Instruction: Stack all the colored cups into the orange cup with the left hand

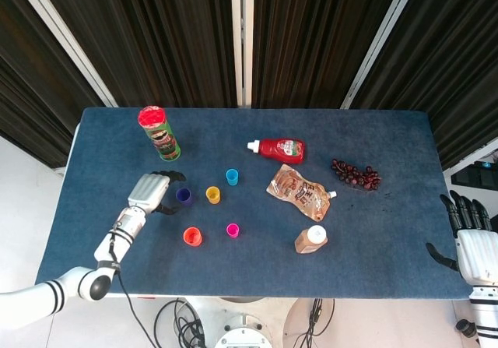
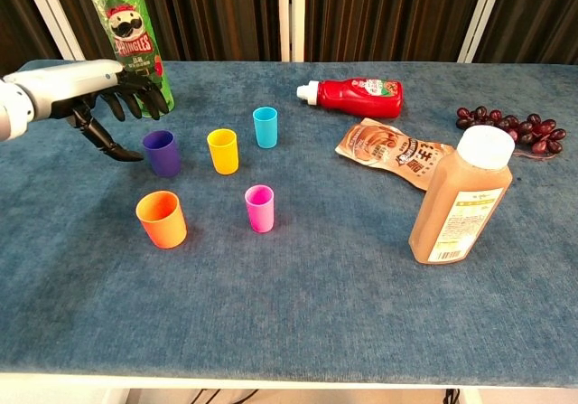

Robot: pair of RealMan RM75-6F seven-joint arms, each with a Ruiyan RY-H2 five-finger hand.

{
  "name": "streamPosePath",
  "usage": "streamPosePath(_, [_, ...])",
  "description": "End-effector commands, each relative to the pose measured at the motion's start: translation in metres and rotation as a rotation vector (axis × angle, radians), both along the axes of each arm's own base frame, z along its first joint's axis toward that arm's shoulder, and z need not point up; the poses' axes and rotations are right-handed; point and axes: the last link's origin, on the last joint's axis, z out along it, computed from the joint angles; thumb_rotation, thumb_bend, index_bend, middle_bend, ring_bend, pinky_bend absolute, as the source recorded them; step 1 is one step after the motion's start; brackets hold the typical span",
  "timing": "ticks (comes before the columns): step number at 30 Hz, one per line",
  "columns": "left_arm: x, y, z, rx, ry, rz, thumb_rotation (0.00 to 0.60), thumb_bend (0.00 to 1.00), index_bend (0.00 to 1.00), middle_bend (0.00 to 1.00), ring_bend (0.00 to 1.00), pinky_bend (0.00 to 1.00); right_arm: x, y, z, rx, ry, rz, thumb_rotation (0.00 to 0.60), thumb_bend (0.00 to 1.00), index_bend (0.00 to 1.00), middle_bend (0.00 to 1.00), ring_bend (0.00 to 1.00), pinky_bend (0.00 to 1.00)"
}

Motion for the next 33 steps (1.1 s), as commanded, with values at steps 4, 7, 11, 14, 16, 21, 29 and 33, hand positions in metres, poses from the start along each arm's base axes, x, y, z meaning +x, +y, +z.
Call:
streamPosePath(4, [0.001,0.000,-0.007,-0.006,0.012,-0.006,0.600,0.19,0.34,0.33,0.32,0.36,-0.002,-0.001,0.001,0.000,-0.004,-0.009,0.600,0.15,0.00,0.00,0.00,0.00])
streamPosePath(7, [0.003,0.002,-0.010,-0.004,0.012,-0.013,0.600,0.21,0.35,0.34,0.35,0.37,-0.003,-0.002,0.001,-0.001,-0.009,-0.012,0.600,0.15,0.00,0.00,0.00,0.00])
streamPosePath(11, [0.005,0.005,-0.014,-0.003,0.012,-0.022,0.600,0.23,0.37,0.36,0.39,0.39,-0.003,-0.002,0.001,-0.005,-0.010,-0.014,0.600,0.15,0.00,0.00,0.00,0.00])
streamPosePath(14, [0.004,0.006,-0.016,-0.006,0.021,-0.023,0.600,0.25,0.38,0.38,0.41,0.40,-0.003,-0.002,0.002,-0.006,-0.011,-0.016,0.600,0.15,0.00,0.00,0.00,0.00])
streamPosePath(16, [0.002,0.007,-0.018,-0.011,0.030,-0.019,0.600,0.26,0.38,0.39,0.41,0.40,-0.004,-0.002,0.002,-0.006,-0.012,-0.018,0.600,0.15,0.00,0.00,0.00,0.00])
streamPosePath(21, [0.001,0.008,-0.020,-0.011,0.024,-0.009,0.600,0.28,0.40,0.42,0.43,0.41,-0.005,-0.001,0.003,-0.007,-0.012,-0.022,0.600,0.16,0.00,0.00,0.00,0.00])
streamPosePath(29, [0.007,0.005,-0.014,0.011,0.007,-0.034,0.600,0.29,0.45,0.47,0.47,0.42,-0.003,-0.001,0.004,-0.010,-0.018,-0.017,0.600,0.16,0.00,0.00,0.00,0.00])
streamPosePath(33, [0.010,0.000,0.002,0.040,-0.025,-0.032,0.600,0.29,0.46,0.48,0.48,0.43,-0.002,-0.001,0.006,-0.009,-0.022,-0.013,0.600,0.16,0.00,0.00,0.00,0.00])
